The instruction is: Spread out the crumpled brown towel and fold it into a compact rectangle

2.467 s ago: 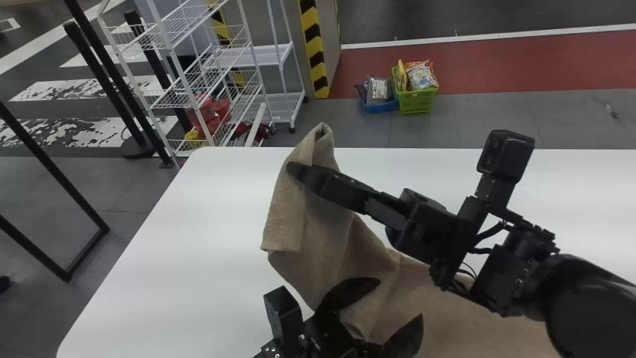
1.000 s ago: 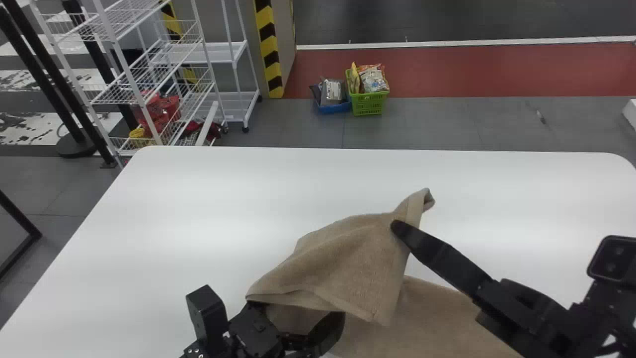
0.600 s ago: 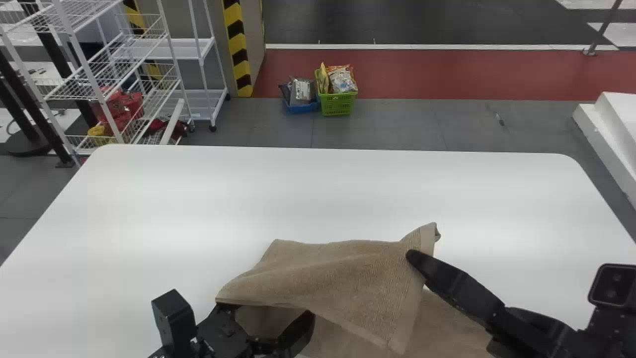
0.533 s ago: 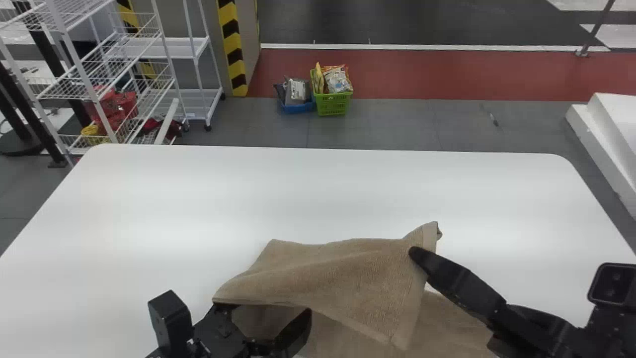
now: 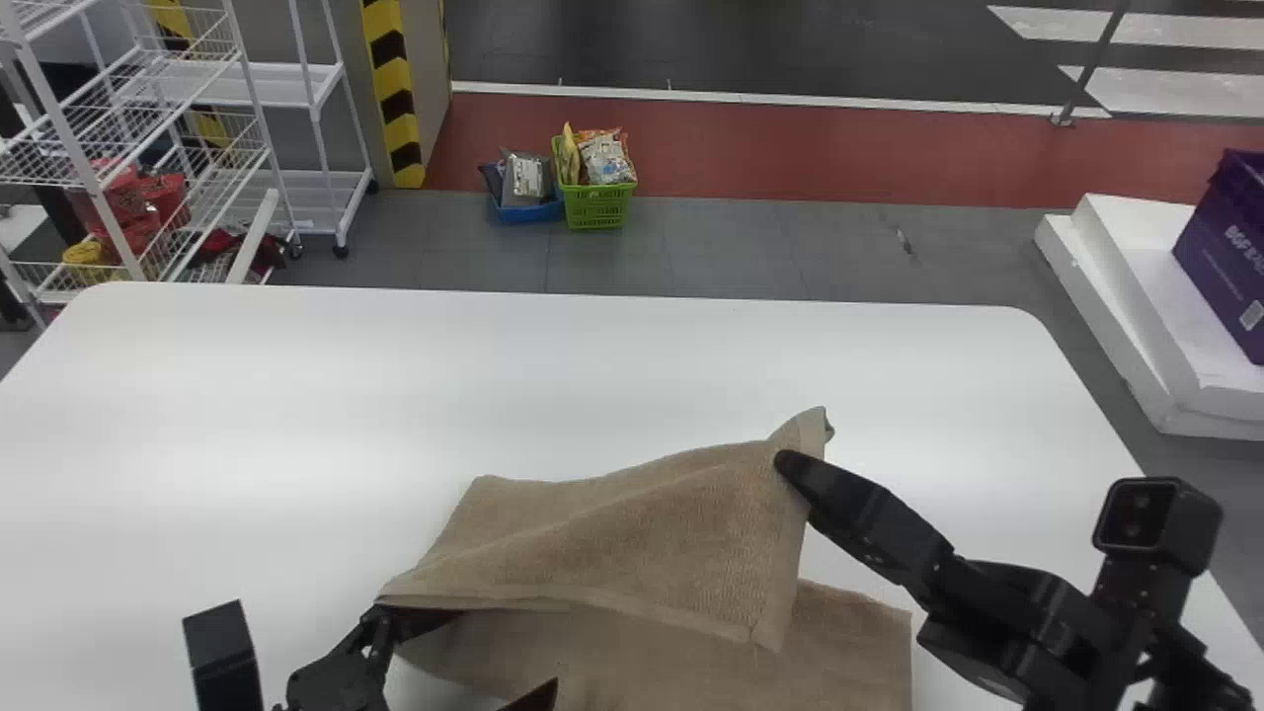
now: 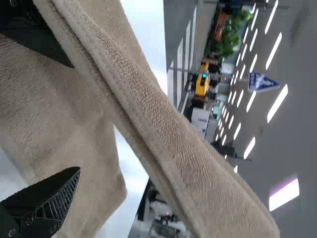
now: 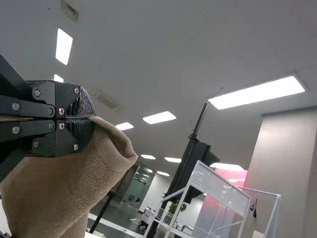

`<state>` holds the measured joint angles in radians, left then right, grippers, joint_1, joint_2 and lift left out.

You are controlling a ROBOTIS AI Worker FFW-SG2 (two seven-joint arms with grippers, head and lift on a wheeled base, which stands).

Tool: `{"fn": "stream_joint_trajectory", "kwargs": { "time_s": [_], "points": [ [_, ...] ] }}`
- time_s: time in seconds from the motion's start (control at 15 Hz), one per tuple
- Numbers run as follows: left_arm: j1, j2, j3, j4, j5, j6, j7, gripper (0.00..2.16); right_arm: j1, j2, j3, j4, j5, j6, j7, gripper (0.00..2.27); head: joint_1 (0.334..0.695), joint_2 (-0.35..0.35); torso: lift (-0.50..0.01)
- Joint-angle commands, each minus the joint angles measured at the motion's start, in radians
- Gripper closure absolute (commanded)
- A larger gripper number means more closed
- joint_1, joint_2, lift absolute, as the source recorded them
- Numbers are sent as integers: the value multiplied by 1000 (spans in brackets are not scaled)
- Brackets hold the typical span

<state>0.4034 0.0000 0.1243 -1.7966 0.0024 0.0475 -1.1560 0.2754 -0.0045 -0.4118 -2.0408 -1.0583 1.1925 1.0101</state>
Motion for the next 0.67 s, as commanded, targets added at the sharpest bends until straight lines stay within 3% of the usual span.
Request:
{"fn": "stream_joint_trajectory", "kwargs": {
  "time_s": [0.0,0.07,0.6],
  "points": [
    [-28,-3,64,6,1,-8,-113,76,-28,0,1,16,4,3,-4,1217,695,-59,-127],
    [-35,-3,86,6,1,-11,-149,76,-35,0,-2,19,8,22,-4,1217,695,-54,-127],
    [-94,18,290,109,19,-14,-179,76,-10,0,-173,31,4,218,21,1217,695,55,-127]
  ]
}}
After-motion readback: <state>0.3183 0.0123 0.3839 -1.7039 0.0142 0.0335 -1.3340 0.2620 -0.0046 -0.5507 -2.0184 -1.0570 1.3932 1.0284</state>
